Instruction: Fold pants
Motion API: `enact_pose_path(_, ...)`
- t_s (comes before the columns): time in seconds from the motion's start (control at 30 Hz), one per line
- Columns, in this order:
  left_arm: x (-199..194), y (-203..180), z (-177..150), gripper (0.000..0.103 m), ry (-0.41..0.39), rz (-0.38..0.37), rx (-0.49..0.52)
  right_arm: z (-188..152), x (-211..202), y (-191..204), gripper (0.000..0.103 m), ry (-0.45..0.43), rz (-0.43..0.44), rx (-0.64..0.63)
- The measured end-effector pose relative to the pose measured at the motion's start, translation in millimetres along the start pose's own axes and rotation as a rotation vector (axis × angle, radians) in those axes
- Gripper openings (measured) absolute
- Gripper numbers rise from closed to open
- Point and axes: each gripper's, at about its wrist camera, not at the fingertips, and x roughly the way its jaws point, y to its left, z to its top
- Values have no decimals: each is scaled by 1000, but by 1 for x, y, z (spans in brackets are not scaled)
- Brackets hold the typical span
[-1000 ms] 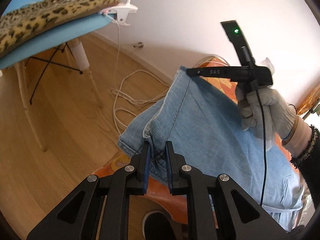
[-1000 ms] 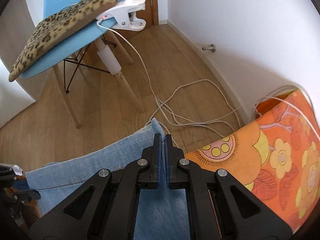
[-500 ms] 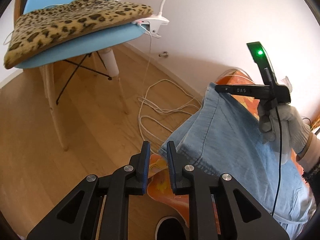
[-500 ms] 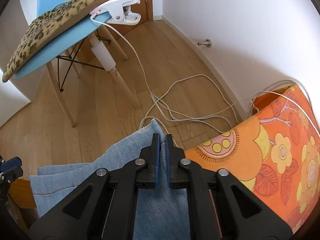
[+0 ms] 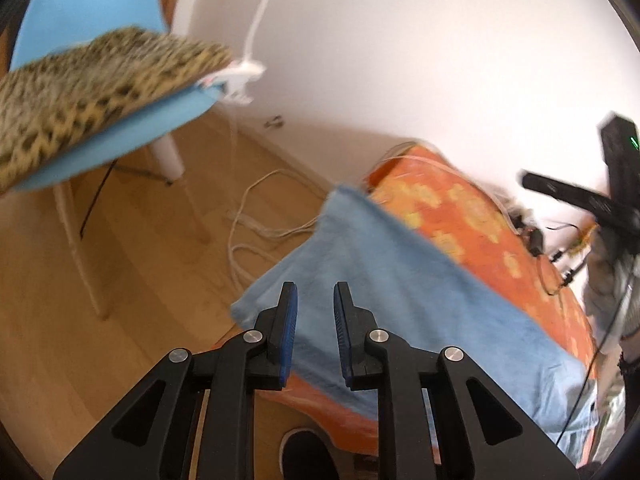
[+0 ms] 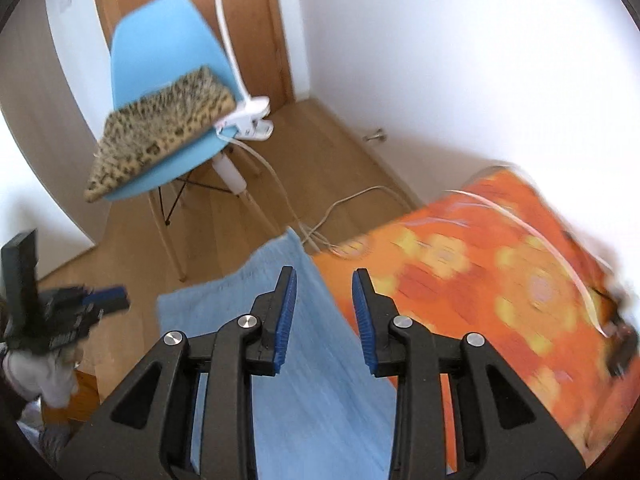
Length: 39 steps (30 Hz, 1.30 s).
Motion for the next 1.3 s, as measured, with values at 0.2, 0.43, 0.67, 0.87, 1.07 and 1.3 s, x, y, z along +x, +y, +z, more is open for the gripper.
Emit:
enact_pose_path(0.2,-20,-74,13,23,7,-117,147,-66,-151,-34,35,-107,-104,91)
enact_pose_path(0.43,-21,-195,-6,26,92,-274,388,-174,-310,-66,40,-181,-314,206)
enact_pose_path(0.67,-12,-315,-71,27,218,-461,613,-310,-419,-104,43,-201,-513,468)
enact_pose_path(0.87,1,-401,-144,29,342,-576,801,-435,-468,-136,45,-163,-659,756)
enact_pose_path(1.07,8,-458,-211,40,464,-628,985,-536,-478,-159,45,-151,-689,1033)
enact_pose_path(1.3,8,-486,-265,41,478,-584,1224,-594,-446,-185,45,-146,-617,1220)
